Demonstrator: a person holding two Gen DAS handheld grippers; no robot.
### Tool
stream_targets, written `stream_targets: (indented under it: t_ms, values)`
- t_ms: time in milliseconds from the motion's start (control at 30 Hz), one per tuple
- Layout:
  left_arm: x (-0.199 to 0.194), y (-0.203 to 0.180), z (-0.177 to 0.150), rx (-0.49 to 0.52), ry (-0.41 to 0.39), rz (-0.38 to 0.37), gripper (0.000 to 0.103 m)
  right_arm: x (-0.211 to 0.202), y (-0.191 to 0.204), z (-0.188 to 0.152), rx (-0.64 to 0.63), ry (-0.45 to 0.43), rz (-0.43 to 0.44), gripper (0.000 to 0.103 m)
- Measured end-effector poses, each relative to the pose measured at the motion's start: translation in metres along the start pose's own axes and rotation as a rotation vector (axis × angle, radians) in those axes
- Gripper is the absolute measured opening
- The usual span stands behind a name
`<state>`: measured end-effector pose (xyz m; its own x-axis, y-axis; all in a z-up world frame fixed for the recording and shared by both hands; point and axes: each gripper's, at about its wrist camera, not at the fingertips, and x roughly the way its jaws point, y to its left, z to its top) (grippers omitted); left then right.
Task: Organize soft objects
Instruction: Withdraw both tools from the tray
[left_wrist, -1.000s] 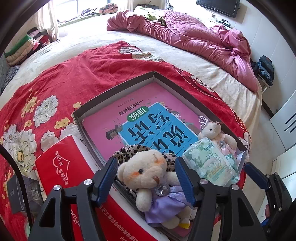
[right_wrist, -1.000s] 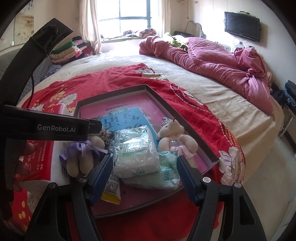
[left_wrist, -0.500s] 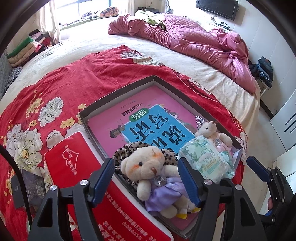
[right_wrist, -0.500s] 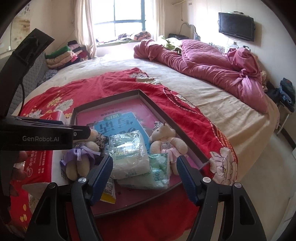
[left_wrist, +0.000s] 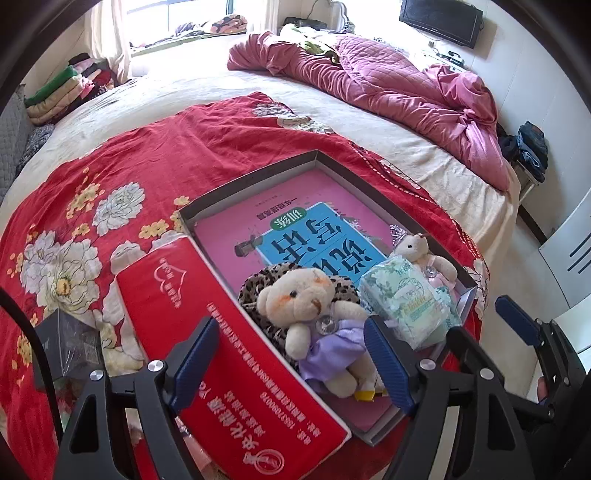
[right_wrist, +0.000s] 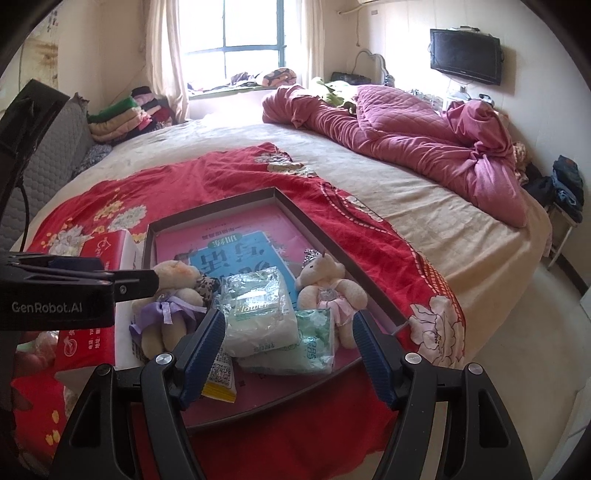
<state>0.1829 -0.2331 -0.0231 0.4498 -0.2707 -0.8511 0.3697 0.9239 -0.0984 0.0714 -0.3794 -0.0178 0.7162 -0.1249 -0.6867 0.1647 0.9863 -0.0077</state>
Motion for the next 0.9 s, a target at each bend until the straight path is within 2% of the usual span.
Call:
stream_targets:
  t_ms: [200,433,900]
  values:
    - [-0.011,-0.001,-0.006,0.001,-0.012,0.007,0.086,-0.008,-0.003,0.003,0.014,-0.015,-0.013,0.073]
    - [-0.024,-0.001,-0.014,0.006,-0.017,0.051,0.086,-0.017,-0.001,0.005,0.008,-0.028,-0.025,0.073]
    - [-0.054,0.004,-0.03,-0.012,-0.038,0.052,0.086,-0.045,0.007,0.012,0.006,-0.063,-0.034,0.073]
